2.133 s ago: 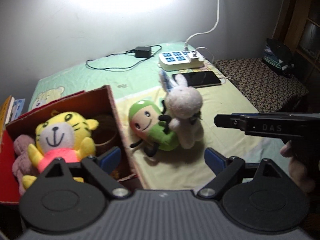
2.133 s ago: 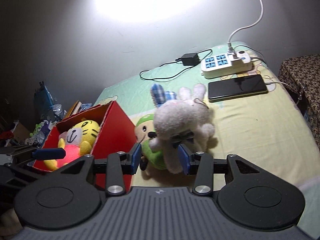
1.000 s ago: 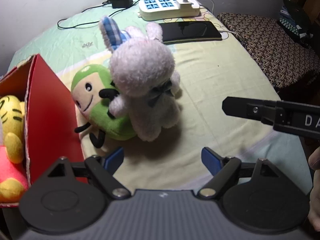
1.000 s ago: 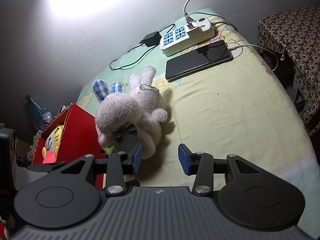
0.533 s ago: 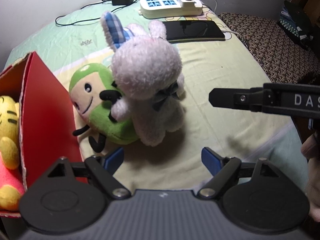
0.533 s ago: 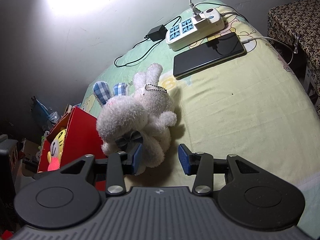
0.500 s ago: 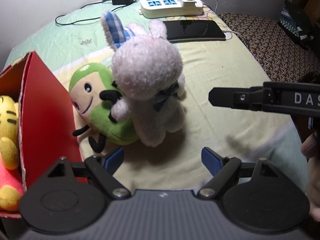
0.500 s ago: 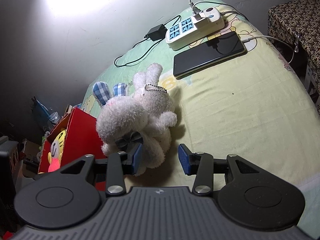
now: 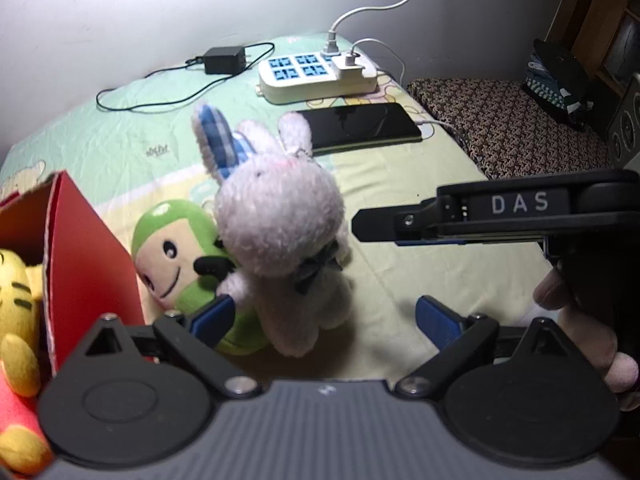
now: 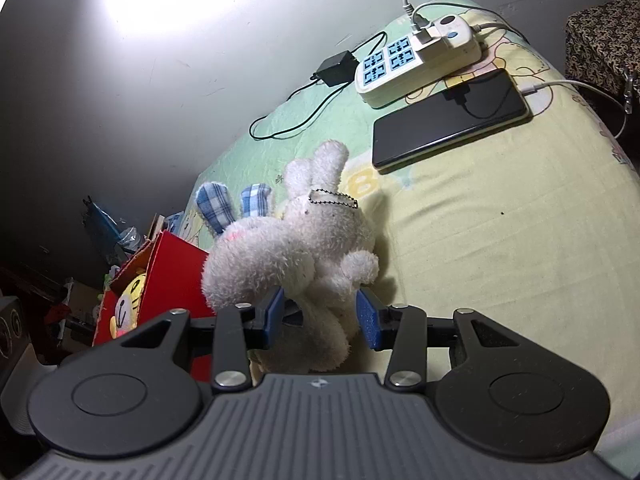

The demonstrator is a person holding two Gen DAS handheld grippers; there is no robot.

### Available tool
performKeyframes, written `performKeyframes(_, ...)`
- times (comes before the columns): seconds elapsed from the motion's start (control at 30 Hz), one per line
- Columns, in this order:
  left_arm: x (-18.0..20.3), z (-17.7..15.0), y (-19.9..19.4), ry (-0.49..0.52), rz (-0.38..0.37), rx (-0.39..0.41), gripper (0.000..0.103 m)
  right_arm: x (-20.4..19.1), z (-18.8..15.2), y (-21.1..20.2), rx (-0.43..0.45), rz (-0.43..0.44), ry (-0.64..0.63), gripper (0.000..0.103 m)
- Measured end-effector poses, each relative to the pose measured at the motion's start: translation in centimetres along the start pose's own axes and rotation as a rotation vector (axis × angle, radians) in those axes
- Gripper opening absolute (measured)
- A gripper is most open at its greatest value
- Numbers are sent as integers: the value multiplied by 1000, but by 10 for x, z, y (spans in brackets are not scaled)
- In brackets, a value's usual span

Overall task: Organize objects
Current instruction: 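Move the right tool to the white bunny plush and grasp it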

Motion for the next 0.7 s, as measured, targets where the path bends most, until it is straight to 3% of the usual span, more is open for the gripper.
performKeyframes(0.13,-4,4,7,14,11,26,96,-5,4,8,10,46,-43,44)
performKeyframes(0.23,-7,8,12,21,32,51,89,-5,6,17,3,87,-53,44)
performKeyframes(0.4,-15,11,24,6,58,40,88,-8,5,32,-31,170,-65,44)
performKeyframes(0.57,-19,12,26,6,72,58,87,-4,2,50,-53,205,-27,47)
performKeyframes(0.7,-19,10,20,6,51,66,83,-4,2,45,-64,214,-18,39)
Point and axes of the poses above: each gripper's, at about its wrist camera, not at the fingertips, and y roughly the way its jaws point, x to its right, z to its top, the point moved 2 cm from there along y, roughly the way its jaws point, and after that the axes turned 1 degree about x, right-handed, at the moved point
